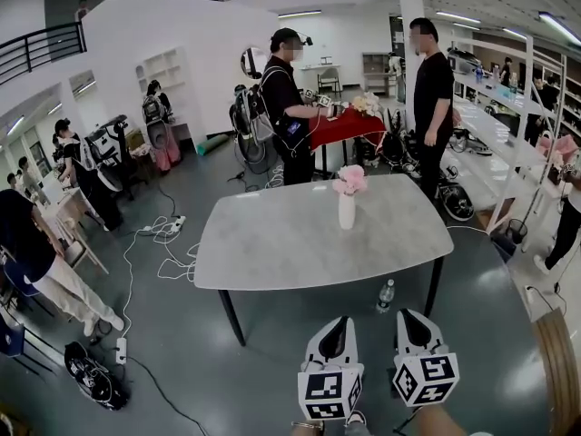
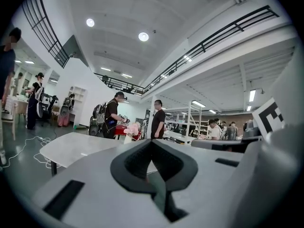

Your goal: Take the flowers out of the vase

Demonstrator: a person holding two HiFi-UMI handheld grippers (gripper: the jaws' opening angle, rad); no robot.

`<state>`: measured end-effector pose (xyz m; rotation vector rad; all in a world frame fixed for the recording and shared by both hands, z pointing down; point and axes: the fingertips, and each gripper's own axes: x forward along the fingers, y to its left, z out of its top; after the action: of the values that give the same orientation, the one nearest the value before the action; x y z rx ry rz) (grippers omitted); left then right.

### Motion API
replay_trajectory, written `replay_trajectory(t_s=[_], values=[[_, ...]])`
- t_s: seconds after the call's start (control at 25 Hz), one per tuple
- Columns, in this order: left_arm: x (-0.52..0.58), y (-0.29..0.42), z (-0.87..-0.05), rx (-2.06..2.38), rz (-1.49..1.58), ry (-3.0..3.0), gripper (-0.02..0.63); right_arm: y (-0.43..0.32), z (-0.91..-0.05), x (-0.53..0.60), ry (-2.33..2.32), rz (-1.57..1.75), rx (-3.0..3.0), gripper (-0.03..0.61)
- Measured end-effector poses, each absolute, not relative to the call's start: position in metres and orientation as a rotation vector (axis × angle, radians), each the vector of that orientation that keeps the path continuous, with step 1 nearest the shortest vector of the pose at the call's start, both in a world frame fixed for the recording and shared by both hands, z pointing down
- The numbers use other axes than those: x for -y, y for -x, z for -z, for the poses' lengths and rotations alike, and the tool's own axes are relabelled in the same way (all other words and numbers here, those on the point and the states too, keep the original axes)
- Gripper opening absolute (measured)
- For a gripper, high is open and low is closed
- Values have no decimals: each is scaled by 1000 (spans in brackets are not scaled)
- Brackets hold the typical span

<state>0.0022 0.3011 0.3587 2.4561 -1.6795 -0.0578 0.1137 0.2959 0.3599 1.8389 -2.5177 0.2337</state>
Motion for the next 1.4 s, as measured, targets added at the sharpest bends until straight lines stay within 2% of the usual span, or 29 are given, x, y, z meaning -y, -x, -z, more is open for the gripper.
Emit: replay_trajectory(t_s=[0.8, 1.4], values=[[-190, -41, -377, 1729, -25, -2396, 3, -147, -384, -179, -1693, -338, 2541, 17], [-132, -32, -392, 1754, -53, -2367, 3, -145, -404, -120, -1657, -385, 2542, 17]])
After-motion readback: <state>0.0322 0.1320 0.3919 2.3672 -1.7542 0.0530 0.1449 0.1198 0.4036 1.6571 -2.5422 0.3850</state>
